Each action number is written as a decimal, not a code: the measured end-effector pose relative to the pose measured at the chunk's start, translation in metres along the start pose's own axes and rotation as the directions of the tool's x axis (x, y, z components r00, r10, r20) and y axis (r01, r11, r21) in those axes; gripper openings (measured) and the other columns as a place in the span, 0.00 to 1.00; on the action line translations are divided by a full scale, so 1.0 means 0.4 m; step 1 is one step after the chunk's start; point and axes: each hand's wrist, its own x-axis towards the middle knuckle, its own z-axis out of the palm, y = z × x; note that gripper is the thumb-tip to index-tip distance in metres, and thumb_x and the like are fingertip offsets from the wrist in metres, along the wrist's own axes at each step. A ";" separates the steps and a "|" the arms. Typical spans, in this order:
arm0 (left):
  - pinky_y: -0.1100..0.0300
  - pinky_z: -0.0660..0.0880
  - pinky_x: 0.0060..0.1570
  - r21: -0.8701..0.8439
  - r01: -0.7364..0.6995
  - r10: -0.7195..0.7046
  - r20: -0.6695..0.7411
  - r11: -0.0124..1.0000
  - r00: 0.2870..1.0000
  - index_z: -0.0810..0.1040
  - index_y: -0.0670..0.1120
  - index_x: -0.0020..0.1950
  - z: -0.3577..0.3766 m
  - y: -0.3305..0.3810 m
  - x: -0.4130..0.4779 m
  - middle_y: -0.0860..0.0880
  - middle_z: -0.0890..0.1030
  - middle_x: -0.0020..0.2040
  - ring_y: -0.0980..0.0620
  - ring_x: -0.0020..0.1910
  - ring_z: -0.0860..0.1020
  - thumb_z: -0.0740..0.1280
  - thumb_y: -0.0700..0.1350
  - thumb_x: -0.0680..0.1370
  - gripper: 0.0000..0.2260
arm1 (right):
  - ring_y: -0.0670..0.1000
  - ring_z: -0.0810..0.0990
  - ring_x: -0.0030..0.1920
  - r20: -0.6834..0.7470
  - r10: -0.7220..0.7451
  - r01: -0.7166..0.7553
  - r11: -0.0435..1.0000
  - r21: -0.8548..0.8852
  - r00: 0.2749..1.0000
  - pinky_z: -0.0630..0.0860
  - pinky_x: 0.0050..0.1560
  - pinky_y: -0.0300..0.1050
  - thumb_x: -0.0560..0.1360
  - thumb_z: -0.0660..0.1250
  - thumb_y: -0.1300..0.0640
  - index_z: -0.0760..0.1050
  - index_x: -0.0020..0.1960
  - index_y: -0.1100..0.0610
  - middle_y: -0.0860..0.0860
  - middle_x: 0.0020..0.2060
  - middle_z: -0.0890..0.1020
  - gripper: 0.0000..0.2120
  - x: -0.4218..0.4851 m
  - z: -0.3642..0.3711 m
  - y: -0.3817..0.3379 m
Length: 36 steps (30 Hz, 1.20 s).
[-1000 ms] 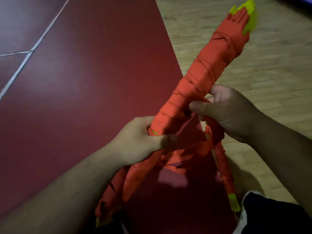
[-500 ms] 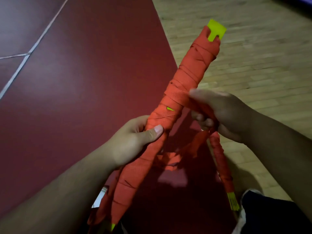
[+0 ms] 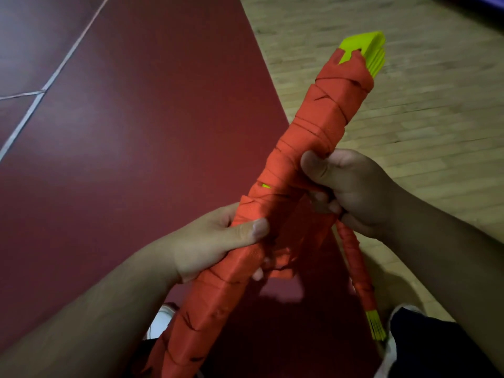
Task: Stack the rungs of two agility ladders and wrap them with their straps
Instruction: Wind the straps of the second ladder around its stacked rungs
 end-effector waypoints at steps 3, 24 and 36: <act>0.69 0.74 0.39 0.368 0.020 0.064 -0.215 0.930 0.975 0.71 0.55 0.62 -0.003 -0.008 0.015 0.62 0.82 0.44 0.64 0.41 0.79 0.78 0.63 0.61 0.34 | 0.42 0.64 0.20 -0.097 -0.002 0.005 0.999 0.038 0.995 0.60 0.23 0.38 0.66 0.71 0.43 0.71 0.37 0.57 0.47 0.22 0.69 0.18 0.007 0.011 0.002; 0.52 0.78 0.41 0.152 -0.237 0.263 -0.184 0.960 0.947 0.81 0.48 0.47 0.003 -0.012 0.018 0.46 0.82 0.40 0.50 0.39 0.79 0.69 0.44 0.67 0.09 | 0.42 0.67 0.22 0.085 -0.023 0.017 0.997 0.074 0.996 0.60 0.24 0.36 0.72 0.72 0.47 0.73 0.44 0.57 0.47 0.25 0.73 0.15 0.019 -0.013 0.020; 0.65 0.74 0.49 0.533 -0.009 0.257 -0.392 0.846 0.883 0.67 0.54 0.66 0.038 -0.038 0.042 0.61 0.81 0.52 0.66 0.49 0.78 0.75 0.58 0.68 0.31 | 0.39 0.69 0.23 -0.185 -0.181 0.163 0.981 -0.105 0.966 0.64 0.25 0.34 0.72 0.74 0.50 0.79 0.35 0.50 0.41 0.22 0.73 0.10 0.012 0.018 0.013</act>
